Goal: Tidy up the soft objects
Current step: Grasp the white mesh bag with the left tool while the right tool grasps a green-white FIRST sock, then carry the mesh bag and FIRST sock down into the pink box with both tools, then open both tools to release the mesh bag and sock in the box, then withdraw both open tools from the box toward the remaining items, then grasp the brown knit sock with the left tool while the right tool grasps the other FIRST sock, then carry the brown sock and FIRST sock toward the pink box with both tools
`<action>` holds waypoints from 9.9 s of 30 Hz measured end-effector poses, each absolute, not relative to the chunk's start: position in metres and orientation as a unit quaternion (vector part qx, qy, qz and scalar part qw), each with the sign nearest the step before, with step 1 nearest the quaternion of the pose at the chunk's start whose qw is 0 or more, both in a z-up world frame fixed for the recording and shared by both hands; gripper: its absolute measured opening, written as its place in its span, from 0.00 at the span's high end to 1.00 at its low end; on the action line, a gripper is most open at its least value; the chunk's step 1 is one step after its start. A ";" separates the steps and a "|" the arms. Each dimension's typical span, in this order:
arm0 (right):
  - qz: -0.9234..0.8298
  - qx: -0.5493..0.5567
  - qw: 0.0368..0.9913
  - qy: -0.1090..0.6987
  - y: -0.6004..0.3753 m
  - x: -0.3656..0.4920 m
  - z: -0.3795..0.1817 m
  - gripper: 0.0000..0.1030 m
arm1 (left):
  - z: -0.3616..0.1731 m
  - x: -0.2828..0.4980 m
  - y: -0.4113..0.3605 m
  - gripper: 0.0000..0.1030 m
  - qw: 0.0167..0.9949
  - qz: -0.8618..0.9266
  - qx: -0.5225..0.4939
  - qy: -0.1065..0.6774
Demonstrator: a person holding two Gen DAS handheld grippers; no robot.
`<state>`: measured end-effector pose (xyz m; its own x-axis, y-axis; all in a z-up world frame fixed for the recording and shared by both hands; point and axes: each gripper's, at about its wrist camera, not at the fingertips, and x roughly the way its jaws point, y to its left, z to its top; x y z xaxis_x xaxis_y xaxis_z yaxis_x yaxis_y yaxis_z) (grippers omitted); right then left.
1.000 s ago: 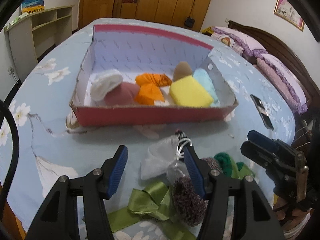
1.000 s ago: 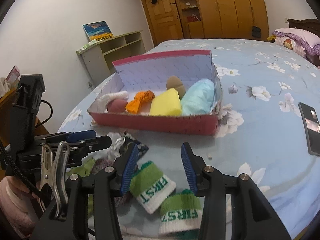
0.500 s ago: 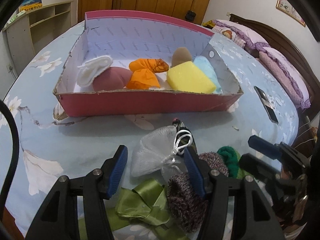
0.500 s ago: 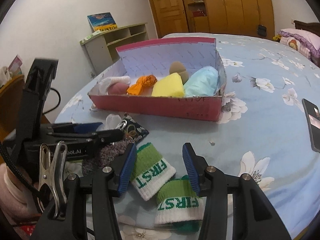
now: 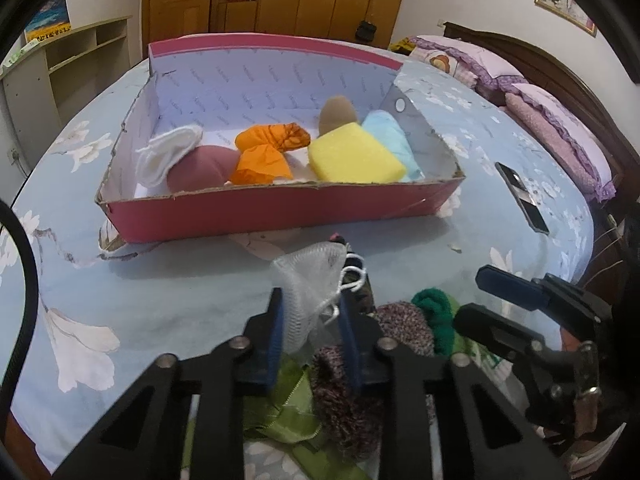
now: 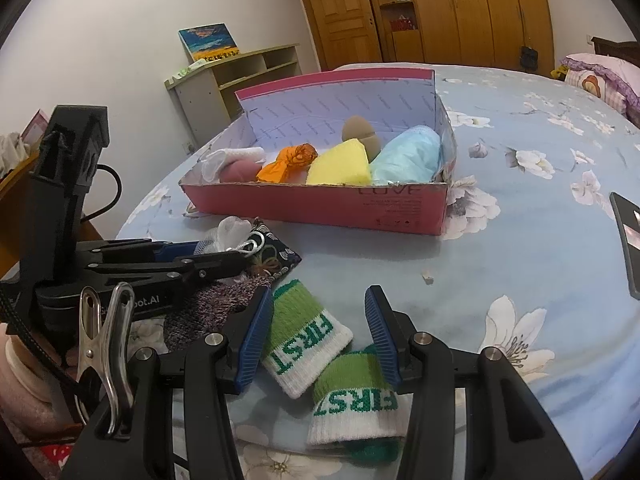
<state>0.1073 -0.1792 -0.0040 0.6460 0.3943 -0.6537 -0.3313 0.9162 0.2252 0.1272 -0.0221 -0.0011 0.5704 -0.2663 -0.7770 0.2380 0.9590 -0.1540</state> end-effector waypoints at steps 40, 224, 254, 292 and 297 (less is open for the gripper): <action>0.196 0.036 0.893 0.404 -0.156 0.101 -0.019 0.76 | 0.033 0.086 0.040 0.81 0.911 -0.111 -0.100 0.384; 0.219 0.025 0.906 0.361 -0.183 0.139 0.049 0.40 | 0.049 0.128 0.014 0.42 0.914 -0.057 -0.033 0.401; 0.181 0.008 0.880 0.440 -0.213 0.087 -0.022 0.40 | -0.008 0.078 -0.054 0.42 0.879 -0.118 0.014 0.462; 0.207 0.050 0.900 0.381 -0.222 0.072 -0.010 0.73 | -0.003 0.075 -0.057 0.60 0.892 -0.135 0.017 0.430; 0.206 0.044 0.901 0.379 -0.220 0.072 -0.007 0.73 | 0.008 0.073 -0.052 0.60 0.898 -0.132 0.009 0.419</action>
